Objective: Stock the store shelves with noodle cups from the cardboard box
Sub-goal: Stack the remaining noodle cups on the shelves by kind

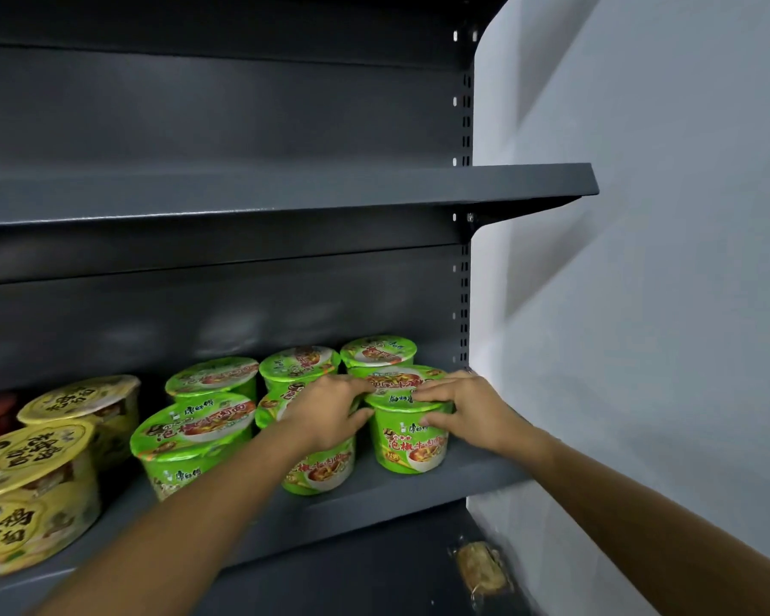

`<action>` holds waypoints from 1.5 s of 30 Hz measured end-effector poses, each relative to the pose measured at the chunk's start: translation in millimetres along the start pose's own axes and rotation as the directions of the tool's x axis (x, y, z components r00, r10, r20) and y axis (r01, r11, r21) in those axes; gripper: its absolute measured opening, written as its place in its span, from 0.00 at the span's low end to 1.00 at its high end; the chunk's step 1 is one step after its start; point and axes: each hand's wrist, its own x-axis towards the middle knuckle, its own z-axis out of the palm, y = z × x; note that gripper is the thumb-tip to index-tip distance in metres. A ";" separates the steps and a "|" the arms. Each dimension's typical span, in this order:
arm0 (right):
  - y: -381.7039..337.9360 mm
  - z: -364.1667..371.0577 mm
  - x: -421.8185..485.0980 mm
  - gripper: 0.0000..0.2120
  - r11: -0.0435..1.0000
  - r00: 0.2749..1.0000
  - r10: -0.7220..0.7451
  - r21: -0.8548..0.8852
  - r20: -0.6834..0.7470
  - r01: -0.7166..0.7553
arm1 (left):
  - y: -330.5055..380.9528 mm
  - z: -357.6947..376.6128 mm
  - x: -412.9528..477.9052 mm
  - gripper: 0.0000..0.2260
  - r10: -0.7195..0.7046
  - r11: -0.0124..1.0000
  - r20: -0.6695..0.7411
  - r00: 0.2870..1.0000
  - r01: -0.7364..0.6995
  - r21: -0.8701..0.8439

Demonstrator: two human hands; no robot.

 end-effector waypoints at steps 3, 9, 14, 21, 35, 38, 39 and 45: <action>3.4 1.2 2.6 0.19 1.000 1.000 -0.006 0.021 -0.007 0.006 | 0.6 3.1 -1.0 0.21 -0.007 1.000 -0.009 1.000 0.007 -0.002; 7.0 1.9 12.1 0.19 0.999 1.000 0.008 0.039 0.004 -0.008 | -1.0 7.1 0.1 0.22 -0.023 1.000 -0.015 1.000 0.023 0.012; 8.3 3.1 13.2 0.20 0.997 1.000 0.009 0.075 0.000 -0.009 | -1.6 8.8 0.6 0.22 -0.026 1.000 -0.031 0.999 0.026 0.016; 9.5 0.4 16.2 0.19 0.993 1.000 0.010 0.116 0.010 -0.011 | -1.2 9.2 -0.4 0.22 -0.026 0.999 -0.043 0.999 0.027 0.020; 12.7 0.4 20.9 0.19 0.973 0.997 0.053 0.221 0.064 -0.066 | -0.1 8.0 -3.3 0.22 -0.028 0.999 -0.063 0.998 0.029 0.016; 14.5 -1.4 22.6 0.19 0.964 0.992 0.074 0.247 0.102 -0.097 | 0.5 8.2 -3.7 0.21 -0.030 0.999 -0.058 0.998 0.032 0.024; 14.8 -1.7 23.2 0.19 0.962 0.991 0.079 0.252 0.110 -0.105 | 0.6 8.1 -3.5 0.21 -0.034 0.999 -0.056 0.998 0.035 0.025; 15.3 -3.5 23.8 0.19 0.958 0.989 0.067 0.269 0.129 -0.100 | 1.4 7.7 -3.4 0.21 -0.039 0.999 -0.059 0.997 0.040 0.029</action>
